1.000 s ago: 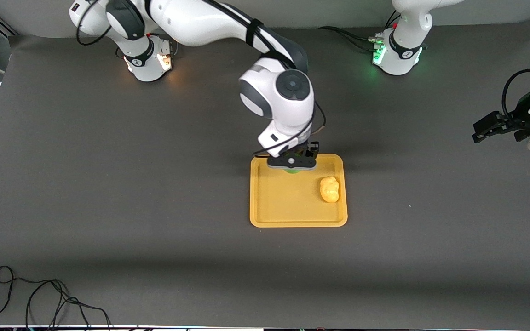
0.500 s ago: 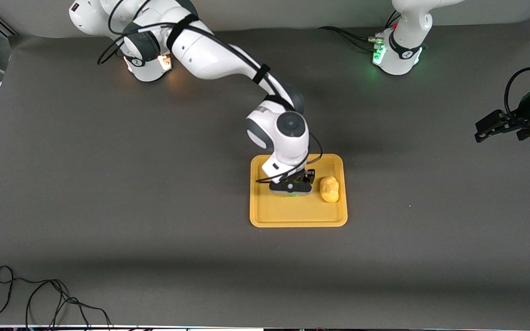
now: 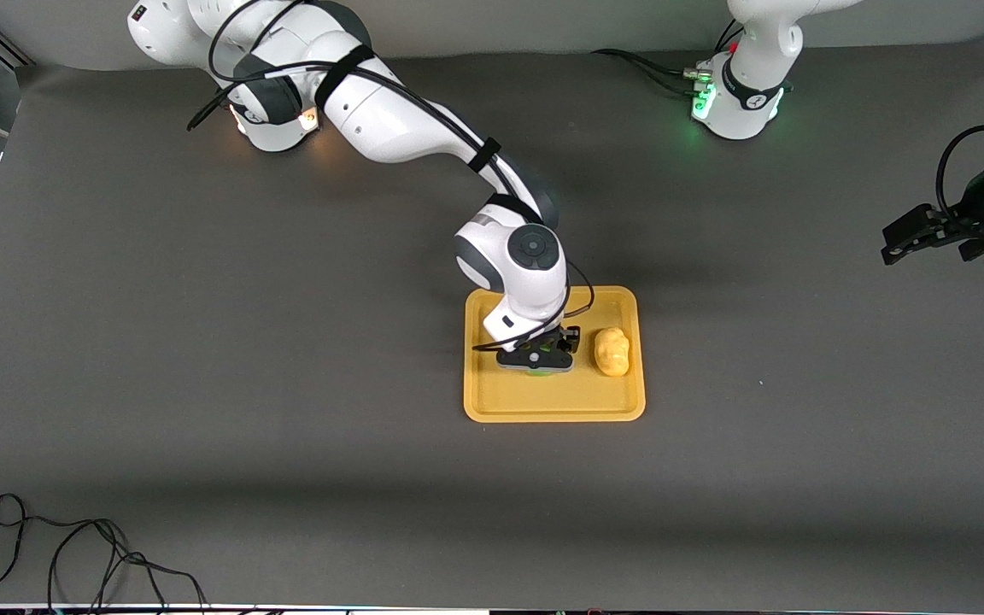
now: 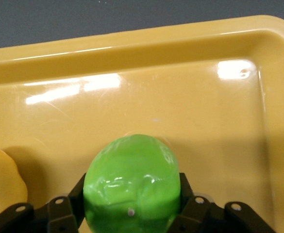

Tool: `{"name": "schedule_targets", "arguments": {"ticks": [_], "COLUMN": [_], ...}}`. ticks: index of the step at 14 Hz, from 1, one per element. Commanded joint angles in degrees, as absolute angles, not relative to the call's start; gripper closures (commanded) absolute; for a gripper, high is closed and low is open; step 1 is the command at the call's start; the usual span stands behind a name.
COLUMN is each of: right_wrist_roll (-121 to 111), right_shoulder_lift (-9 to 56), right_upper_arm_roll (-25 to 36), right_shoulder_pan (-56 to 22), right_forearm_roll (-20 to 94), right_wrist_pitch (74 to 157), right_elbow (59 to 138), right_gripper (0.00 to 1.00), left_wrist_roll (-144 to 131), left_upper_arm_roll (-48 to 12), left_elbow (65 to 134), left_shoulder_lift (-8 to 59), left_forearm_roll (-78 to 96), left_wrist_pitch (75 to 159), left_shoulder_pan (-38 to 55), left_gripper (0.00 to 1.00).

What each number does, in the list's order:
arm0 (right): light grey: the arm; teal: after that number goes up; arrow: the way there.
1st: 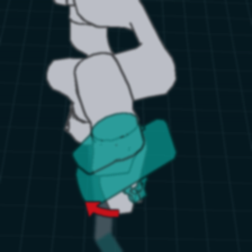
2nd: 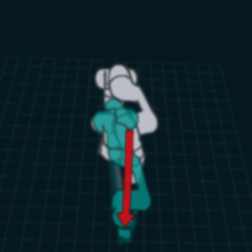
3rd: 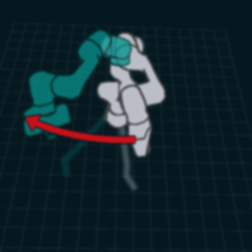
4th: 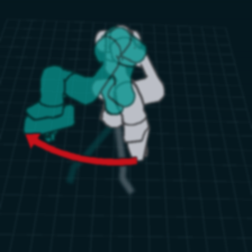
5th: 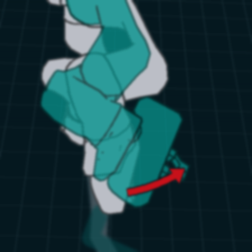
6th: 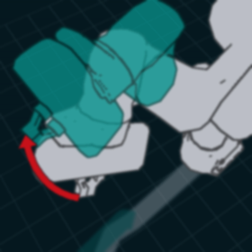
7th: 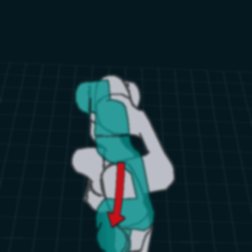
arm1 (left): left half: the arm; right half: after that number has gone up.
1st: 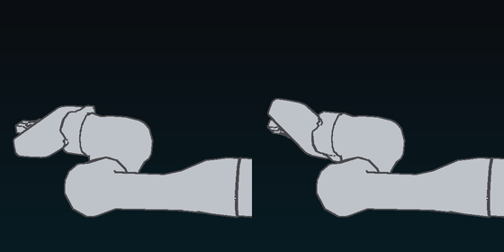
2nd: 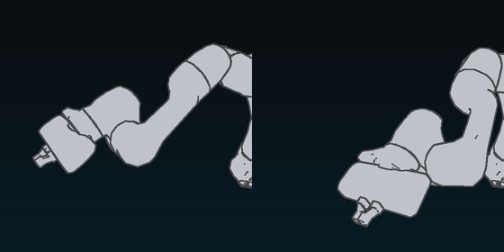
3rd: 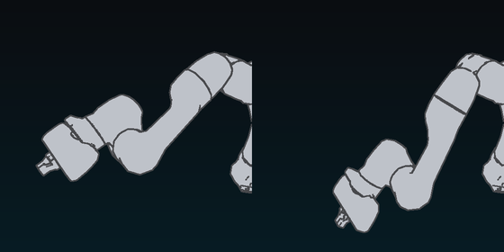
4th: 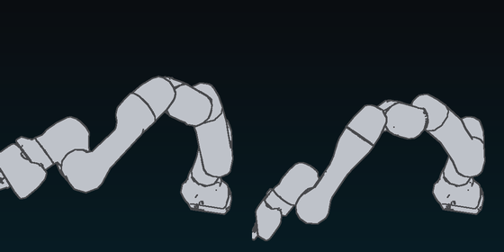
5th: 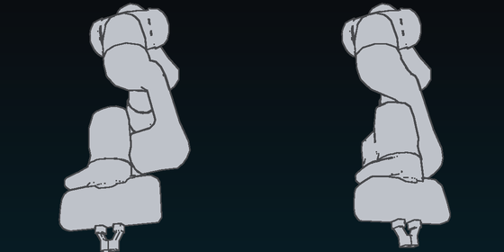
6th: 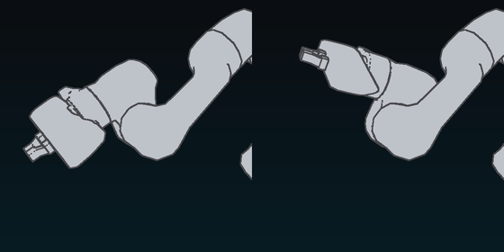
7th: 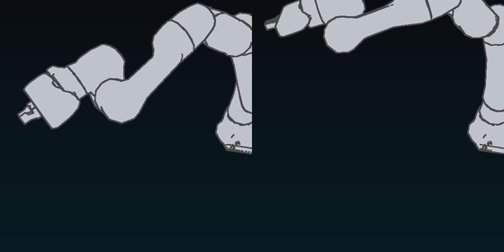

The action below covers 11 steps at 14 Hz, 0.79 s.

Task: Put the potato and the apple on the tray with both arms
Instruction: 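Lower the apple onto the tray beside the potato and open the right gripper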

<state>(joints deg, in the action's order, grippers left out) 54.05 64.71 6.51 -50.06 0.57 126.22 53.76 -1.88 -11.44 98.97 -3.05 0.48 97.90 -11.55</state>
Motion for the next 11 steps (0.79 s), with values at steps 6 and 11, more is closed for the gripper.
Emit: {"name": "schedule_targets", "arguments": {"ticks": [6,11], "right_wrist_roll": [55.02,54.49], "right_shoulder_lift": [64.26,55.04], "right_upper_arm_roll": [6.68,7.03], "right_shoulder_pan": [-50.19,-49.23], "right_forearm_roll": [-0.26,0.09], "right_wrist_pitch": [124.47,112.18], "right_elbow": [51.33,51.33], "right_gripper": [0.00,0.00], "left_wrist_roll": [-1.05,-1.05], "left_upper_arm_roll": [-11.43,-11.43], "left_elbow": [99.58,99.58], "left_shoulder_lift": [-3.52,-3.34], "left_forearm_roll": [-0.09,-0.09], "left_wrist_pitch": [98.35,98.53], "left_shoulder_pan": [-11.69,-11.78], "left_gripper": [0.00,0.00]}}
